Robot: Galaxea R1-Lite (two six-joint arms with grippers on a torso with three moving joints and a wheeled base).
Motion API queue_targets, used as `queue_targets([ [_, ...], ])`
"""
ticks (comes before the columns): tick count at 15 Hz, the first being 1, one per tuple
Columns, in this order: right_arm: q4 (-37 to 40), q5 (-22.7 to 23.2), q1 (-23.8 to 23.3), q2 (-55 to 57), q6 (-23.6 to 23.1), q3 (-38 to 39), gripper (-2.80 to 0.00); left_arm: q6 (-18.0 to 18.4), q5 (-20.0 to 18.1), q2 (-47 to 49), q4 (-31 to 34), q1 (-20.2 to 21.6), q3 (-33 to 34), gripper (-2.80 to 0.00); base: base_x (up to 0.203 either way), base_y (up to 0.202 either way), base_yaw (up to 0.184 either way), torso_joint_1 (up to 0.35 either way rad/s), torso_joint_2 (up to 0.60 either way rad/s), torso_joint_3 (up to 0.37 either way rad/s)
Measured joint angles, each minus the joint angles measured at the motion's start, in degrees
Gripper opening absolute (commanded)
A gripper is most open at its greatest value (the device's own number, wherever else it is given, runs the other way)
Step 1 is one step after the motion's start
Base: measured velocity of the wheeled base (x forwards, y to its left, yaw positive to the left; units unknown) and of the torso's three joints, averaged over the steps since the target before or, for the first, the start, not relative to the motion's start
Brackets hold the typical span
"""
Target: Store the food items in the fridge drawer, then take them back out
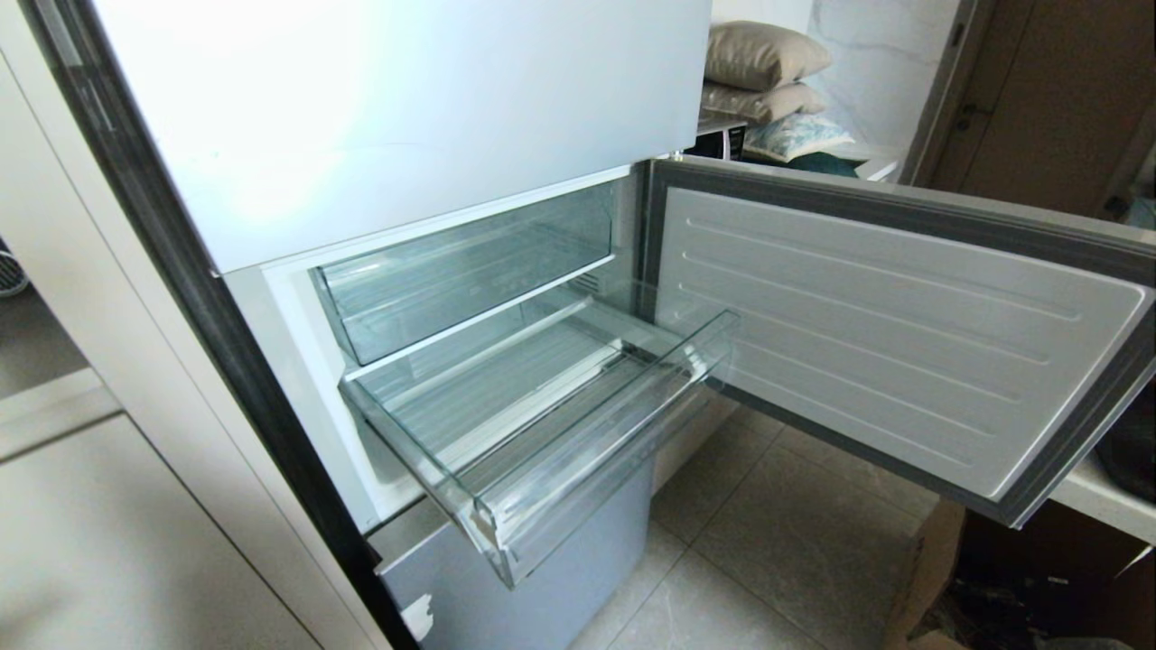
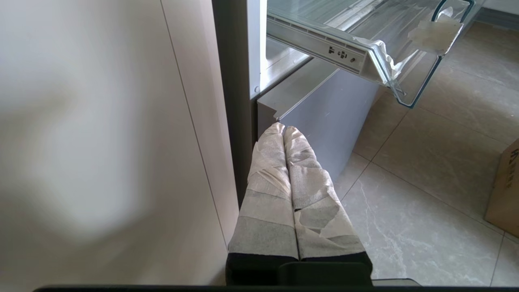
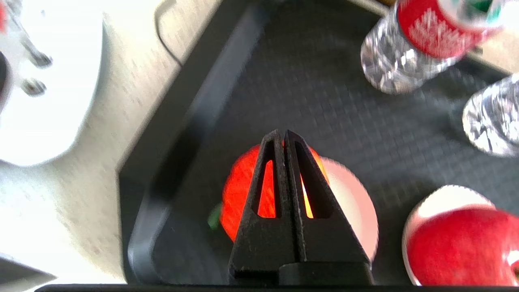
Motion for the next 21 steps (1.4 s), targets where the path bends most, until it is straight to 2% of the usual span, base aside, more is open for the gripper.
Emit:
queue_targets([
  [9,-0.1,0.0,0.0,-1.5,-0.6,5.1,-2.80,0.0,0.0,0.0,0.0,0.0,0.0,-2.80,0.000,0.000,0.000,0.000,0.00,0.000],
  [21,-0.4,0.4,-5.0,-2.3,-1.7,6.9,-2.80,0.0,0.0,0.0,0.0,0.0,0.0,-2.80,0.000,0.000,0.000,0.000,0.00,0.000],
])
